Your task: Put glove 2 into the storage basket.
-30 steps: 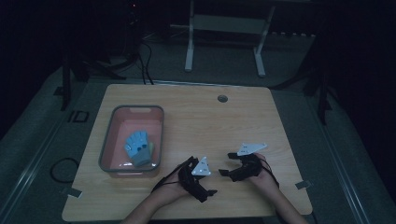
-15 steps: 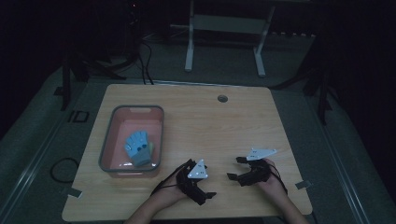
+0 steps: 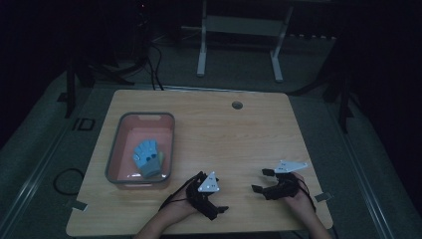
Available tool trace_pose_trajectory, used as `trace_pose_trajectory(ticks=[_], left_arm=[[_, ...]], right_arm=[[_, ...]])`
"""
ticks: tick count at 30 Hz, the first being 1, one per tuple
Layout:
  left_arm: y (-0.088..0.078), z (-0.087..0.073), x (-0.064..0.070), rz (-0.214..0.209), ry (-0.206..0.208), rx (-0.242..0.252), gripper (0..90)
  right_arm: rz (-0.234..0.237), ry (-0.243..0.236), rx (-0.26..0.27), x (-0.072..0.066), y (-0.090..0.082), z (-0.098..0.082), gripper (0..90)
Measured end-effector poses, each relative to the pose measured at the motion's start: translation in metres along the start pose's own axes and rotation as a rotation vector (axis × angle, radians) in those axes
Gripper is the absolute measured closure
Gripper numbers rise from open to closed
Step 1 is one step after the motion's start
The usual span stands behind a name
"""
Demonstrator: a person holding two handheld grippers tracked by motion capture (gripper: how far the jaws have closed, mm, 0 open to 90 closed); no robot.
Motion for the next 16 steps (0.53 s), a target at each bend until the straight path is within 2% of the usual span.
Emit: trace_pose_trajectory(ticks=[5, 16], left_arm=[[-0.0013, 0.0, 0.0001, 0.001, -0.011, 0.012, 3.0], [-0.0017, -0.0006, 0.0007, 0.005, -0.014, 0.013, 3.0]], right_arm=[[-0.013, 0.014, 0.011, 0.0067, -0.0013, -0.0007, 14.0], [-0.028, 0.007, 0.004, 0.0069, -0.0002, -0.0024, 14.1]])
Point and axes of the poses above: each handheld gripper's, and its own axes: y roughly forward along the jaws, z roughly out of its top, x roughly to its right, the point moved 6 cm from there along y, roughly forward along the jaws, and after that the axes turned 4 degrees about y, right-handed, at the moved point
